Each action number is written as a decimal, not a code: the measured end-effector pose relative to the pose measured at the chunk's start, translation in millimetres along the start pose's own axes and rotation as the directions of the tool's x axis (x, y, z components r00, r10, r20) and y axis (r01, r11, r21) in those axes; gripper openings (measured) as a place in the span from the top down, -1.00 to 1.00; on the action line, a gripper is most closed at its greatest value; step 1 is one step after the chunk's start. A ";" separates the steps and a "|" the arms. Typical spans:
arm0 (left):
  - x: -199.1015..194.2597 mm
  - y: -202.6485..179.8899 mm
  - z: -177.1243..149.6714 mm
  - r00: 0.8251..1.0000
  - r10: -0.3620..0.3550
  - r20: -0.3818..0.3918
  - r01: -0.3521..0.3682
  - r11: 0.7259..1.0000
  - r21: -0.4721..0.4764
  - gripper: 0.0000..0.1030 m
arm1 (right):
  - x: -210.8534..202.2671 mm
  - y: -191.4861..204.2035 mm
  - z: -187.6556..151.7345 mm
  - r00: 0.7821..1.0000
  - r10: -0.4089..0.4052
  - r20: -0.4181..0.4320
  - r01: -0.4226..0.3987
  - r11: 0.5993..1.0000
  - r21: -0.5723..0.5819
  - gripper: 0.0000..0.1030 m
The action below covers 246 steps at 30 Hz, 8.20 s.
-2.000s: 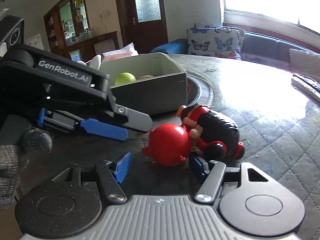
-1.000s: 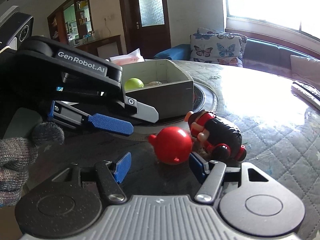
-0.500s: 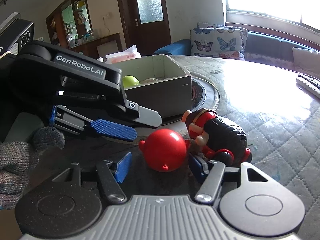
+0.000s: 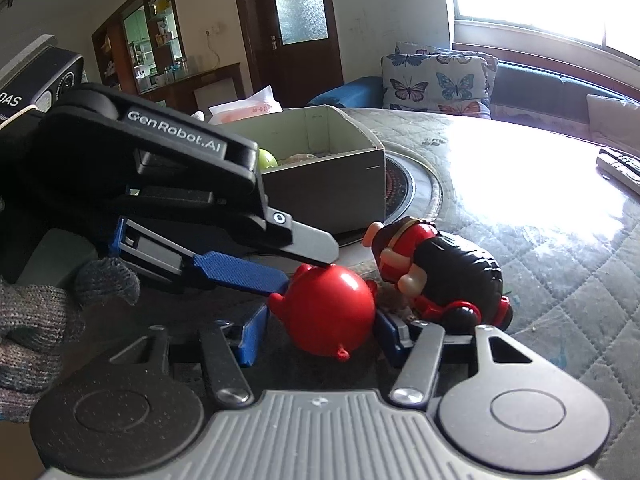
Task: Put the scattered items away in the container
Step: 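Close the left gripper on the red round toy and lift it, then carry the red toy over the box and open the left gripper, then pull the left gripper back out of the box, then move the left gripper down to the red-and-black figure, then close the left gripper on the red-and-black figure and lift it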
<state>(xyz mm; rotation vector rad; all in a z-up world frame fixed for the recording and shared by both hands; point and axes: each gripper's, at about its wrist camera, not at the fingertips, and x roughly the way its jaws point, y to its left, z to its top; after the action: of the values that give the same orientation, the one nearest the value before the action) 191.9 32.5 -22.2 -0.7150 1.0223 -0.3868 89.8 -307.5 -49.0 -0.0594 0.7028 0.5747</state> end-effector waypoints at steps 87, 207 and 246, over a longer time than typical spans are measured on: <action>-14.0 74.5 93.8 0.978 0.058 0.201 -0.001 0.961 -0.276 0.54 | 132.2 73.0 128.8 0.984 0.048 -0.170 -0.113 0.910 -0.399 0.04; -1.1 -36.8 -67.6 0.966 0.243 0.088 -0.256 0.945 0.204 0.43 | -27.7 -1.5 -25.6 0.990 -0.141 0.013 0.139 0.986 0.088 -0.64; 36.7 -26.9 -1.6 0.997 -0.019 0.070 0.021 0.999 -0.034 0.35 | 16.1 -32.3 10.5 0.986 -0.168 -0.005 0.168 0.986 -0.013 -0.48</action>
<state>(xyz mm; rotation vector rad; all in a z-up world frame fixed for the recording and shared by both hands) 209.0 -9.4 -27.2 -0.7653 0.9589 -0.3603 122.6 -324.6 -55.4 -0.1310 0.6924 0.4176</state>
